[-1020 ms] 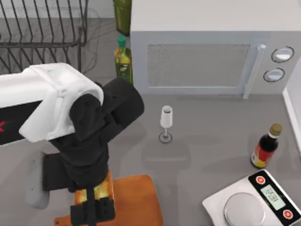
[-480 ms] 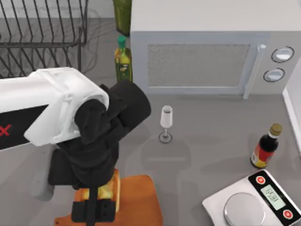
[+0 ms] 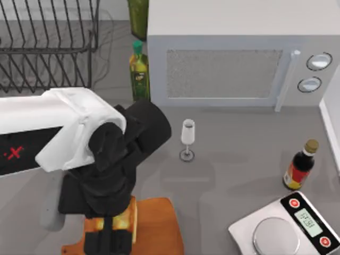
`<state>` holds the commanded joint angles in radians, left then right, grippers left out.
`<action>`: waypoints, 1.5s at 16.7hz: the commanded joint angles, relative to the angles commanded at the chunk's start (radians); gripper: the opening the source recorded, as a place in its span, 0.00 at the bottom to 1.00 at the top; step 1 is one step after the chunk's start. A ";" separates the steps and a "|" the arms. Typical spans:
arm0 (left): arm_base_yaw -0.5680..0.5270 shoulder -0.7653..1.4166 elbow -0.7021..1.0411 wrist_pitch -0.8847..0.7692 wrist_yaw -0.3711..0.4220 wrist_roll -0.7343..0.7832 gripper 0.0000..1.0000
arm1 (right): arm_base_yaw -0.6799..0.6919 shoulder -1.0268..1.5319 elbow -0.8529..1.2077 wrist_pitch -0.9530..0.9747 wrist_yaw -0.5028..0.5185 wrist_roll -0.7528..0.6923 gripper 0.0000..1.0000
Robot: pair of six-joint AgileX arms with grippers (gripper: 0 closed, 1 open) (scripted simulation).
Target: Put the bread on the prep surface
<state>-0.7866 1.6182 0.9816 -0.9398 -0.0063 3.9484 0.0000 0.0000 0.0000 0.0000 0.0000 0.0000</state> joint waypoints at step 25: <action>0.000 0.047 -0.072 0.120 -0.001 -0.003 0.90 | 0.000 0.000 0.000 0.000 0.000 0.000 1.00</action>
<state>-0.7865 1.6650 0.9093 -0.8200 -0.0071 3.9457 0.0000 0.0000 0.0000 0.0000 0.0000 0.0000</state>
